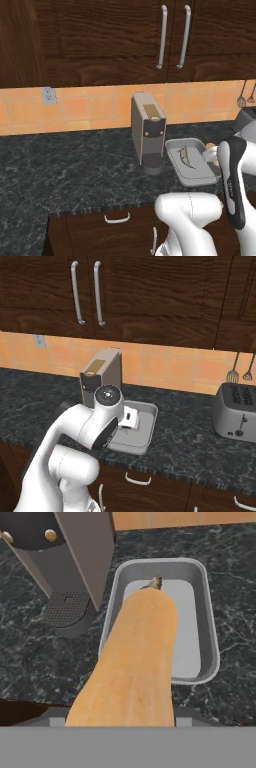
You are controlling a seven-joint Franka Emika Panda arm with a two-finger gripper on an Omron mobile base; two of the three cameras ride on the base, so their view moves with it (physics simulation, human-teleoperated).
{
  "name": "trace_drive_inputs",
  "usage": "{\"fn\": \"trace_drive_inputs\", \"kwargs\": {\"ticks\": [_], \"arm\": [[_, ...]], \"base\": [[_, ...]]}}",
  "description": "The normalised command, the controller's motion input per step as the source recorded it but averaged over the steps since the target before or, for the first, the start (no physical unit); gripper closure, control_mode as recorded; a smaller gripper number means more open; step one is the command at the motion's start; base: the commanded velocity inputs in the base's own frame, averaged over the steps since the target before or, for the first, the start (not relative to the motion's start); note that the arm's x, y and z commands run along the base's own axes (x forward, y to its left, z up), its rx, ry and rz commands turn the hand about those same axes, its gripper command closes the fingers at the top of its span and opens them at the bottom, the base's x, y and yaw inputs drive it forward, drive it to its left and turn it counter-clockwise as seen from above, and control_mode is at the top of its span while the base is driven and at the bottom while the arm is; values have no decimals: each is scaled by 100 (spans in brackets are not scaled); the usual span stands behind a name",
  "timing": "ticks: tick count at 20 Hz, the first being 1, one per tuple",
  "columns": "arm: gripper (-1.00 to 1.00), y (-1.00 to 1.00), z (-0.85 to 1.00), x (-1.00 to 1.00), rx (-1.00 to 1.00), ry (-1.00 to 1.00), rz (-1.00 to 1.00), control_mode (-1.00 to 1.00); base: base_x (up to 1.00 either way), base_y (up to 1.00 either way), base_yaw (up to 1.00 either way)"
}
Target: Place one squash and one fish in each tupperware on the nearby counter, to pack two identical lunches.
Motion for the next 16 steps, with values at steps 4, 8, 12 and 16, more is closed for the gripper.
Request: {"fn": "trace_drive_inputs", "kwargs": {"ticks": [4, 8, 12, 16], "arm": [[100, -11, -64, 60, 0, 0, 0, -100], [100, -17, -53, 37, 0, 0, 0, -100], [100, -21, -32, 38, 0, 0, 0, -100], [100, -20, -21, 46, 0, 7, 0, -100]], "base": [[0, 0, 0], [0, 0, 0], [0, 0, 0], [0, 0, 0]]}}
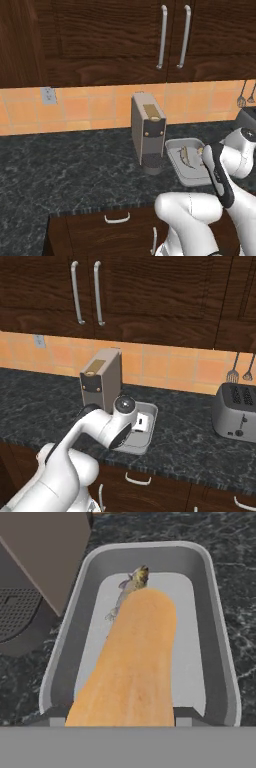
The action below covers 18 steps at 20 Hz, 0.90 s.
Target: Place one squash and one fish in each tupperware on the nearby counter, to pack two identical lunches.
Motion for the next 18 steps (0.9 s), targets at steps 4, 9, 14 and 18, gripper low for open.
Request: {"fn": "trace_drive_inputs", "kwargs": {"ticks": [4, 9, 14, 18], "arm": [[100, -24, -19, 44, 0, 10, 0, -100], [100, -30, -16, 35, 0, 8, 0, -100], [100, -15, -21, 27, 1, 3, 0, -100], [100, 1, -47, 25, -1, 0, 0, -100]], "base": [[0, 0, 0], [0, 0, 0], [0, 0, 0], [0, 0, 0]]}}
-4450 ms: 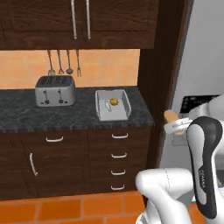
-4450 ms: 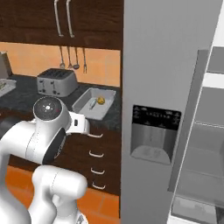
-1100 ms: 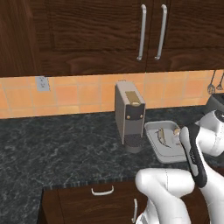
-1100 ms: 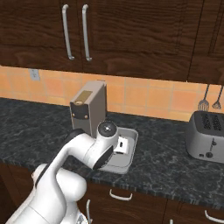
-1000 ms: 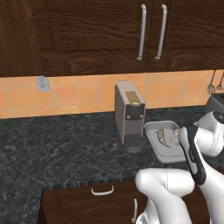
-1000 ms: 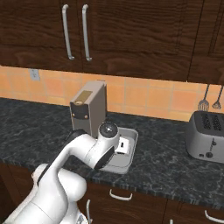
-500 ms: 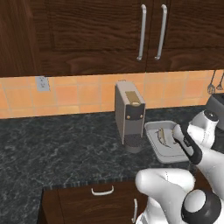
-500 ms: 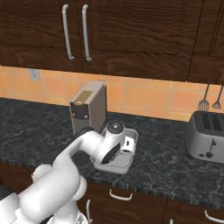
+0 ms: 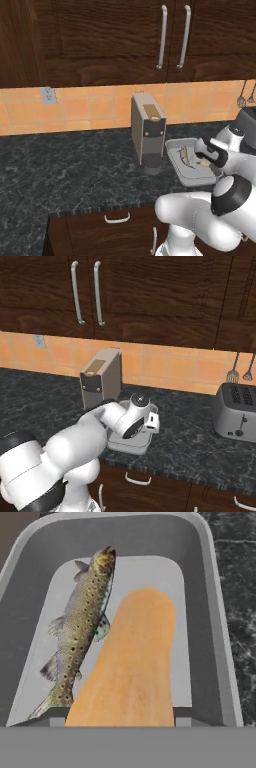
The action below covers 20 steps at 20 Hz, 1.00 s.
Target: Place one squash and one fish in each tupperware on the nearby counter, to pack two identical lunches.
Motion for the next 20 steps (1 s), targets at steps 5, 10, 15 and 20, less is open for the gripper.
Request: {"fn": "trace_drive_inputs", "kwargs": {"ticks": [5, 10, 15, 20], "arm": [[100, 0, -44, 29, -2, 0, 0, -100], [-100, 0, 0, 17, -2, -5, 0, -100], [-100, 0, 0, 13, -1, -6, 0, -100], [-100, 0, 22, -15, 0, -7, 0, -100]], "base": [[0, 0, 0], [0, 0, 0], [0, 0, 0], [0, 0, 0]]}}
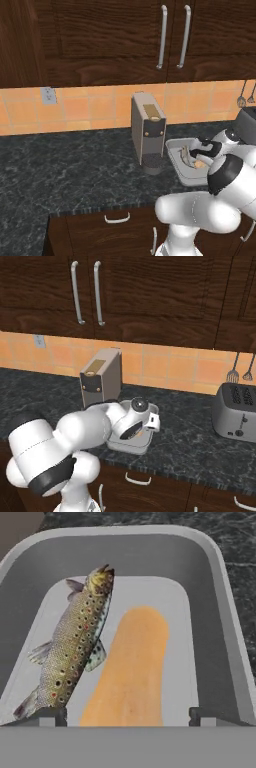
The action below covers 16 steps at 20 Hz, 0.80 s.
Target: Place one squash and one fish in each tupperware on the nearby counter, to pack two identical lunches.
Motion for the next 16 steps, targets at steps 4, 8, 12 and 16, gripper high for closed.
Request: {"fn": "trace_drive_inputs", "kwargs": {"ticks": [4, 8, 12, 16], "arm": [[-100, 0, 71, -84, 0, -15, 0, -100], [-100, 1, 68, -71, 0, -23, 0, -100], [-100, -5, 27, -63, 0, -25, 0, -100], [-100, -41, 0, -29, 0, -4, 0, -100]], "base": [[0, 0, 0], [0, 0, 0], [0, 0, 0], [0, 0, 0]]}}
